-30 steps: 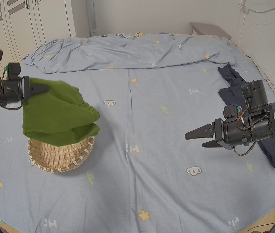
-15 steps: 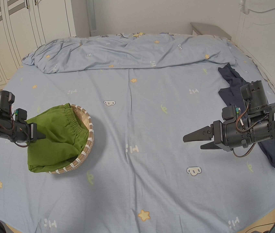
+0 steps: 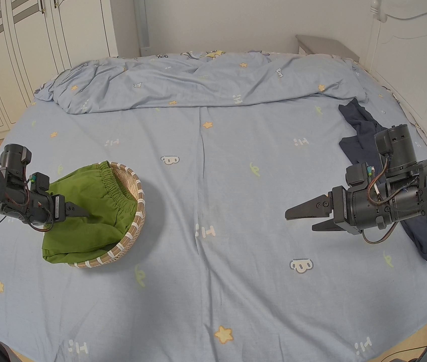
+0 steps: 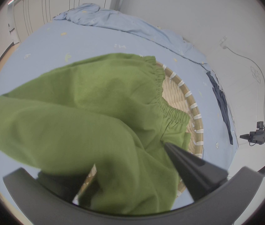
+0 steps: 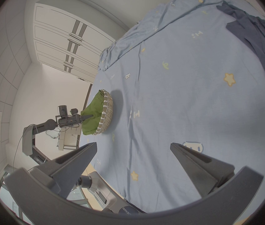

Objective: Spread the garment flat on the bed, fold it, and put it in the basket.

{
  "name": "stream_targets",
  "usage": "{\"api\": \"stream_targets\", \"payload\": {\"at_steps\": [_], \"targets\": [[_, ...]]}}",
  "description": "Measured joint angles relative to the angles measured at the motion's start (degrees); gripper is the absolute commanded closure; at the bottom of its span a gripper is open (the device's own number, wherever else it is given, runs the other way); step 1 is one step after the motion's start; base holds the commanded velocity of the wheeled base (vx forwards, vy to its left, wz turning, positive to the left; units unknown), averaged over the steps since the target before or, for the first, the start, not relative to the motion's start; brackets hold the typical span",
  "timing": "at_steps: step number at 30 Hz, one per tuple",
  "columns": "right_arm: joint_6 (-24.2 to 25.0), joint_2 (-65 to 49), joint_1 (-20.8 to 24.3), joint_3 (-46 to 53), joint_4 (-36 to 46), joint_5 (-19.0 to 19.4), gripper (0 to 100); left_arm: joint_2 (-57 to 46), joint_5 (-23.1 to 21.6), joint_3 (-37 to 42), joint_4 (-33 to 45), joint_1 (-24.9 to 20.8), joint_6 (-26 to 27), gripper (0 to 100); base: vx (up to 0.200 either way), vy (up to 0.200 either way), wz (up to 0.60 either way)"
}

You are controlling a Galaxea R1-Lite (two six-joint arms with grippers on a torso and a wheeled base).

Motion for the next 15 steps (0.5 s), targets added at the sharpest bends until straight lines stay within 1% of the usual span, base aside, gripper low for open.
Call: {"api": "stream_targets", "payload": {"at_steps": [5, 11, 13, 15], "targets": [[0.0, -0.2, -0.2, -0.1, 0.0, 0.0, 0, -6.9, 1.1, 1.6, 0.5, 0.6, -0.1, 0, 0.000, 0.000, 0.00], [-0.7, -1.7, -0.9, 0.1, 0.0, 0.0, 0, -18.8, 1.9, 5.3, 3.2, 1.6, 0.0, 0, 0.000, 0.000, 0.00], [-1.7, -3.2, -1.1, 0.7, -0.1, -0.1, 0, -22.5, 1.9, 6.7, 4.2, 1.9, 0.0, 0, 0.000, 0.000, 0.00], [-4.5, -5.9, -1.6, 1.8, -0.5, -0.3, 0, -26.6, 1.9, 8.3, 4.7, 2.1, 0.0, 0, 0.000, 0.000, 0.00]]}}
